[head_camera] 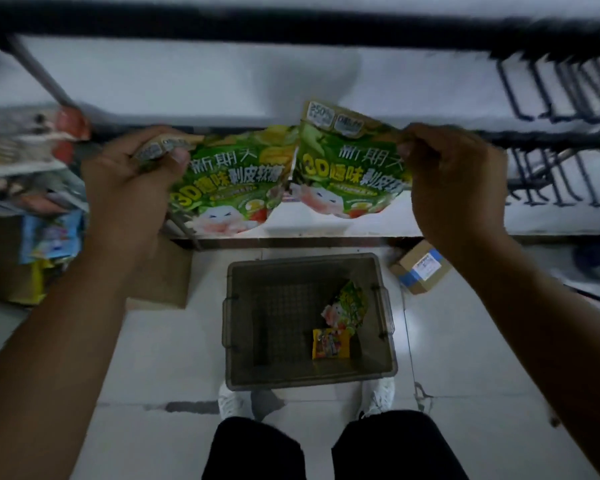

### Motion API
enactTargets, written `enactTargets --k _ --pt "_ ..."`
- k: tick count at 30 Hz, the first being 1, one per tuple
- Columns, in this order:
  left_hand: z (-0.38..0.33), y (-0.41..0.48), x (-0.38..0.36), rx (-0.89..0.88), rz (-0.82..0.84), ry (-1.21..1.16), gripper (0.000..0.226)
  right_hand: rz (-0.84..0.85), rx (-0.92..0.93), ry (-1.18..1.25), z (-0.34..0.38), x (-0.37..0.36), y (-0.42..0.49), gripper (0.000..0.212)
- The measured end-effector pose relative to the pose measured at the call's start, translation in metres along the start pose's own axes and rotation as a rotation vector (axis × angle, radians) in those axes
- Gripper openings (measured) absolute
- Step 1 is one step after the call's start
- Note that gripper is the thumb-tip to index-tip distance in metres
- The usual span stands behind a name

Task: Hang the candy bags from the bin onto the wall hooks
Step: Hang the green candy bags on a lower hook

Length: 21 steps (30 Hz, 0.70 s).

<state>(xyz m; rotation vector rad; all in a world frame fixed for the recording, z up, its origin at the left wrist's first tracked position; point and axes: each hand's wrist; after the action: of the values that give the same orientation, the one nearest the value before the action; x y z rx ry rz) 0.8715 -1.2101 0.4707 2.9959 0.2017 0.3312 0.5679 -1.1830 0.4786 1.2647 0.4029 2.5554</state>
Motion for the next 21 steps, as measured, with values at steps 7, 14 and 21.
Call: enactTargets --k 7,14,21 --pt "-0.098 0.001 0.021 -0.103 -0.069 -0.061 0.036 -0.128 0.090 0.108 0.064 0.086 0.028 0.023" --pt "-0.174 0.003 0.045 -0.188 -0.125 -0.101 0.027 -0.165 0.091 0.201 0.124 0.161 0.047 0.020" --pt "-0.248 0.008 0.055 -0.303 -0.153 -0.148 0.014 -0.169 0.153 0.287 0.172 0.218 0.063 0.014"
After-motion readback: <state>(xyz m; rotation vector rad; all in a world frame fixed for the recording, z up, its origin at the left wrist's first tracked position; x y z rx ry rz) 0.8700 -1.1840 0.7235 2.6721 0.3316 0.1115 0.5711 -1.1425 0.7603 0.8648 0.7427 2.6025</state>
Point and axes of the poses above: each hand's wrist, its own y-axis towards the middle knuckle, its own x-axis out of the back of the hand, z = x × y, and after that the axes turned 4 degrees about z, right-handed
